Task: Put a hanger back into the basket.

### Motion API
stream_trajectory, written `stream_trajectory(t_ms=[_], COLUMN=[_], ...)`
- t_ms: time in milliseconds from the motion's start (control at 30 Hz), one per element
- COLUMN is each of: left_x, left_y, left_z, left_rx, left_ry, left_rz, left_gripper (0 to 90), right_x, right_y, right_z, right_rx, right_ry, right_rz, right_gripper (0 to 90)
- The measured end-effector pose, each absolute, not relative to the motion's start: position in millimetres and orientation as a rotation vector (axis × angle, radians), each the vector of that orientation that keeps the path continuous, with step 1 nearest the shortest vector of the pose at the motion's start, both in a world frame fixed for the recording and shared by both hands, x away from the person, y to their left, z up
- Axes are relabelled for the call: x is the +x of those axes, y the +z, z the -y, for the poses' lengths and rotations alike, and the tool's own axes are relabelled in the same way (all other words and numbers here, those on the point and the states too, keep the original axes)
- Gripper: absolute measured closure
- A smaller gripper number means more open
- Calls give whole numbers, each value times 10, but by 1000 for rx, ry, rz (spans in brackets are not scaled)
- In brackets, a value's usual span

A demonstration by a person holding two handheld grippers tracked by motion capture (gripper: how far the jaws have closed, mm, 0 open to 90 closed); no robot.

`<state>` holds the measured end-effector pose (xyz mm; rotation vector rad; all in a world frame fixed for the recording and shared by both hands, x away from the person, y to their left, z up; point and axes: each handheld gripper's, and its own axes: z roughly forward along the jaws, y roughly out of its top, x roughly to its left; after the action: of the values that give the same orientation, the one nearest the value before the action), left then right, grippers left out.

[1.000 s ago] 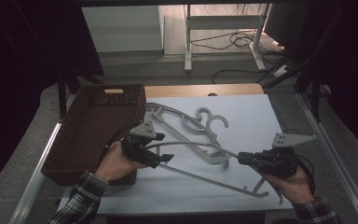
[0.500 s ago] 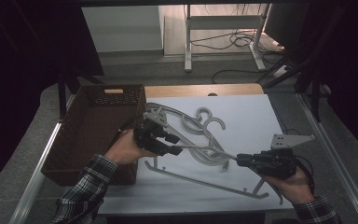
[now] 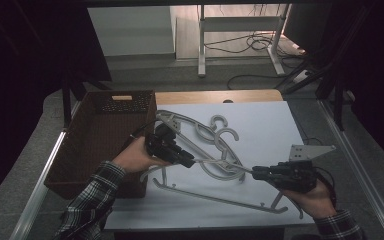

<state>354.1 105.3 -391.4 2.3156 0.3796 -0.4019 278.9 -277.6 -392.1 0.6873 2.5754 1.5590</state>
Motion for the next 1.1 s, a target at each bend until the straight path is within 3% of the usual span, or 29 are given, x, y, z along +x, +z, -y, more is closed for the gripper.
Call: stream_trajectory(t_ms=[333,800,933,1100], left_x=[3526,3486,3462,3454], left_y=[-3907,-3892,-3861,-3857], left_z=[-1070,-1064,-1091,-1215], left_rx=[2287,2274,2292,2275], left_ry=[-460,-404,-328,-259], left_rz=[-333,-317,-358,-433], left_gripper=[793,819,819,819], right_x=[2815,2892,2896,2899], right_y=[-3894,-3939,-3912,-3836], right_z=[2764,2803,2813,2881], right_rx=[652,644,661,697], right_ry=[1602,1600,1565,1567], right_rz=[-2585,-2600,-2566,-2506], right_gripper=[816,799,698,645])
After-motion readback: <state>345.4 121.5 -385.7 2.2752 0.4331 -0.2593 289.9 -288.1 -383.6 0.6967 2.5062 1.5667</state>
